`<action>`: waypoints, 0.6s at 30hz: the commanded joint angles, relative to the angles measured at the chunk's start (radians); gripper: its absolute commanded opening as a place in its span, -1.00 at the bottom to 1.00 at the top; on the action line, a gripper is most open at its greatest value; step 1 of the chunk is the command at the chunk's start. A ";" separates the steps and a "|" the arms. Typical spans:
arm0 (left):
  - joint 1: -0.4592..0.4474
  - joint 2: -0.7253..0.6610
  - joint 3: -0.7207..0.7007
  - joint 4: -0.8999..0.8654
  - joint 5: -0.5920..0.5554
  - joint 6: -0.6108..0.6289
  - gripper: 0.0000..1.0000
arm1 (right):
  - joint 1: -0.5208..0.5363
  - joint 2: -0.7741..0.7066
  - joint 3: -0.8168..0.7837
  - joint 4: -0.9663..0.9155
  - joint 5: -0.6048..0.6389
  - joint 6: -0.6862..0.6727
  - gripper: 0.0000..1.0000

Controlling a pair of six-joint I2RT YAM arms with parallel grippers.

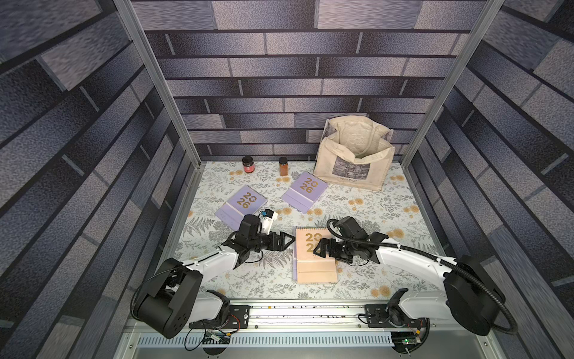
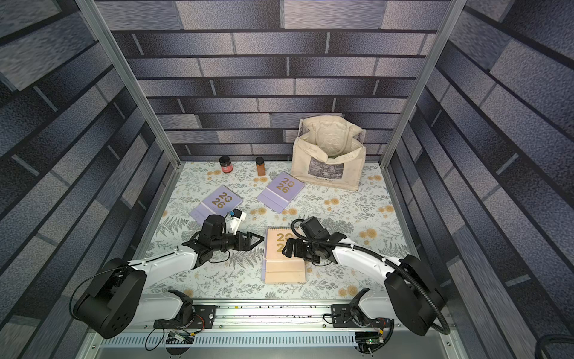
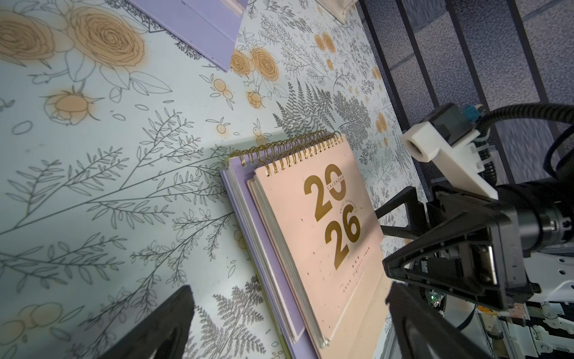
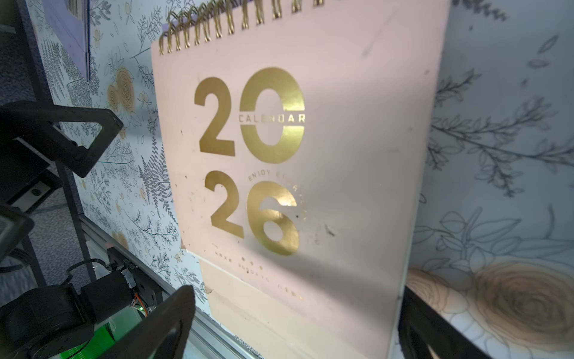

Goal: Stack the calendars
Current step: Adjust the calendar at the calendar.

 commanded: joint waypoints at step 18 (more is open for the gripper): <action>-0.006 0.046 0.024 0.040 0.009 -0.005 1.00 | 0.024 0.039 0.076 -0.073 0.078 0.017 1.00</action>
